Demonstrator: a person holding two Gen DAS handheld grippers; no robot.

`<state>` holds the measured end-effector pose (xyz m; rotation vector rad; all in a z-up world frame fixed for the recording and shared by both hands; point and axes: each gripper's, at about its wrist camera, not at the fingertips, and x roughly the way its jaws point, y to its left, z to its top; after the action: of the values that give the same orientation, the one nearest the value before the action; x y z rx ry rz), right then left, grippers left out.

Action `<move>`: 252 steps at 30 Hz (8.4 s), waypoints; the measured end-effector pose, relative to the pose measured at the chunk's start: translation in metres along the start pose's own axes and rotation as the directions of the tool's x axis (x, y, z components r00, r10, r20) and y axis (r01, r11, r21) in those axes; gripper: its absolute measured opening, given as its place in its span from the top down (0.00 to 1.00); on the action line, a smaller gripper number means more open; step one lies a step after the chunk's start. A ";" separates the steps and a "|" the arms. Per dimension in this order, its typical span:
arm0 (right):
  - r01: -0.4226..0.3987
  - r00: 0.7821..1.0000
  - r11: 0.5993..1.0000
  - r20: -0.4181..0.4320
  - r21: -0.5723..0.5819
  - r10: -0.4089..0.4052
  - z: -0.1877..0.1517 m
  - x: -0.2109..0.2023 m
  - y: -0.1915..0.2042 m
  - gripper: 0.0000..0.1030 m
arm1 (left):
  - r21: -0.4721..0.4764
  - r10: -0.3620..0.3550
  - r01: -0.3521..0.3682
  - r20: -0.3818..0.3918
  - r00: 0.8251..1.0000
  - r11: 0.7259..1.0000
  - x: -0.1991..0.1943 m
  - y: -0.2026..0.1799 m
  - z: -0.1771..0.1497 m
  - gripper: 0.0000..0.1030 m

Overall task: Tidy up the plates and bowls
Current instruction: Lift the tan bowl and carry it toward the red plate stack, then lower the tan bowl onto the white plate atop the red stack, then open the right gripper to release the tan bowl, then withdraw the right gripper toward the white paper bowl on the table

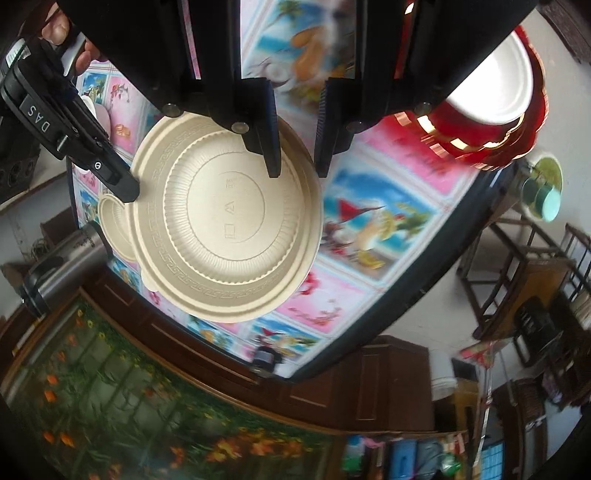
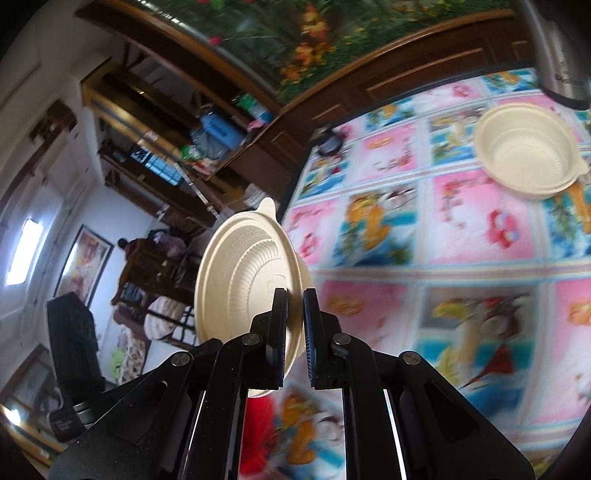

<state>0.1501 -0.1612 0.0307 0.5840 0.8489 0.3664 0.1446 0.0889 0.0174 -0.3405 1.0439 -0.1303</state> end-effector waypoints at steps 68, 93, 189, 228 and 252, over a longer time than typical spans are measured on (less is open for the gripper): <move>-0.078 0.960 0.984 -0.278 -0.162 0.031 -0.166 0.087 0.110 0.91 | -0.097 0.177 -0.159 0.239 0.955 0.983 -0.080 0.155 -0.112 0.84; -0.095 0.943 0.986 -0.330 -0.135 0.046 -0.174 0.111 0.099 0.91 | -0.092 0.209 -0.195 0.176 0.962 0.976 -0.065 0.165 -0.119 0.84; -0.190 0.886 0.959 -0.385 0.210 0.260 -0.155 0.101 0.052 0.63 | 0.014 0.155 -0.155 0.032 0.987 0.988 -0.069 0.166 -0.099 0.65; -0.115 0.972 0.935 -0.157 0.335 0.176 -0.117 -0.025 -0.085 0.62 | 0.339 0.102 -0.136 0.117 0.988 0.931 -0.046 -0.010 -0.123 0.43; 0.193 0.880 0.933 0.367 0.305 -0.302 0.031 -0.302 -0.237 0.63 | 0.574 0.032 0.081 -0.184 0.982 0.815 0.034 -0.223 -0.105 0.42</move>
<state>0.0065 -0.5150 0.0796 0.7538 0.5561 -0.1110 0.0829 -0.1525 0.0165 0.2237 1.1289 -0.5027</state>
